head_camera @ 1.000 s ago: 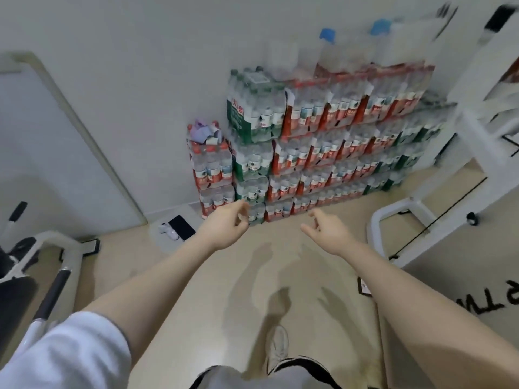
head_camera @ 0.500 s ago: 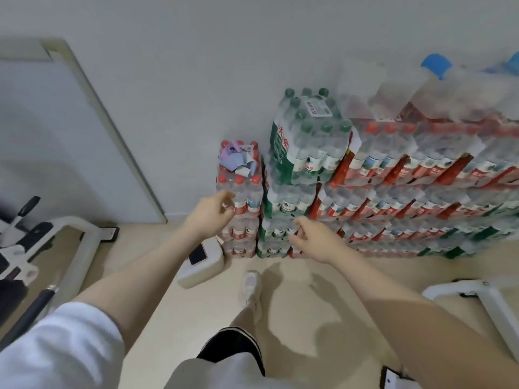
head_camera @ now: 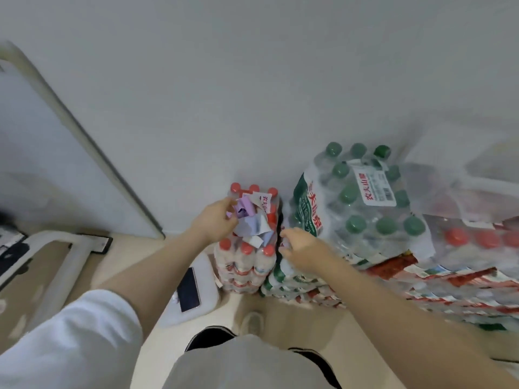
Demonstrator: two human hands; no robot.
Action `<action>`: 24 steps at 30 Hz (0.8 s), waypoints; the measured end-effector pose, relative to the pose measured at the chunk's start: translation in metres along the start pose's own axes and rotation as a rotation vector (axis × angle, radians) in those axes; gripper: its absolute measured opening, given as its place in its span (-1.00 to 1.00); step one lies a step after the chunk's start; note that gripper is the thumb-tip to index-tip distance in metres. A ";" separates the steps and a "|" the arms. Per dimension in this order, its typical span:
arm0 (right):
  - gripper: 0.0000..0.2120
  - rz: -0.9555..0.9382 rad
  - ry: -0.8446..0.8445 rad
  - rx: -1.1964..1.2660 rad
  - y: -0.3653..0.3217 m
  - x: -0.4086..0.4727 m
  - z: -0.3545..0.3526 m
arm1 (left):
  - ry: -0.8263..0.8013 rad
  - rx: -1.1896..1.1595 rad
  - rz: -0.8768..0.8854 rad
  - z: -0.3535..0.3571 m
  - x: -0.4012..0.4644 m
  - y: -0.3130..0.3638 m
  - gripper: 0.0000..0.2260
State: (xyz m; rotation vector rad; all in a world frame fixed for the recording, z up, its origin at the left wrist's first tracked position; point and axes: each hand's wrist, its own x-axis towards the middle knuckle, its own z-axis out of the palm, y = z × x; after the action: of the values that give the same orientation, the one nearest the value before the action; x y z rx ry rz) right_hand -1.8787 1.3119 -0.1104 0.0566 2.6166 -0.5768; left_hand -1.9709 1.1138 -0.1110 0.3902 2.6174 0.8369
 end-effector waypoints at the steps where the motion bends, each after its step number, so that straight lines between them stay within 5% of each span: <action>1: -0.66 -0.010 0.041 0.028 -0.002 0.011 0.000 | -0.004 -0.015 -0.010 0.002 0.007 -0.004 -0.61; 7: -0.42 -0.086 0.092 0.168 -0.017 0.088 0.008 | -0.063 -0.088 -0.007 0.026 0.043 -0.027 -0.44; 12: -0.48 -0.083 0.072 0.262 -0.016 0.133 0.028 | -0.146 -0.220 -0.046 0.050 0.066 -0.047 -0.24; 21: -0.30 -0.164 -0.039 0.036 -0.004 0.151 0.054 | -0.054 -0.163 -0.012 0.077 0.073 -0.083 -0.33; 24: -0.38 -0.117 -0.015 -0.028 -0.003 0.152 0.055 | -0.086 -0.118 0.004 0.076 0.079 -0.090 -0.30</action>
State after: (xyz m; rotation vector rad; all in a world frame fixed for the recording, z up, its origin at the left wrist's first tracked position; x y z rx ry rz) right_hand -1.9918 1.2777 -0.2214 -0.1104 2.6252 -0.5783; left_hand -2.0227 1.1098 -0.2430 0.3904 2.4750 0.9491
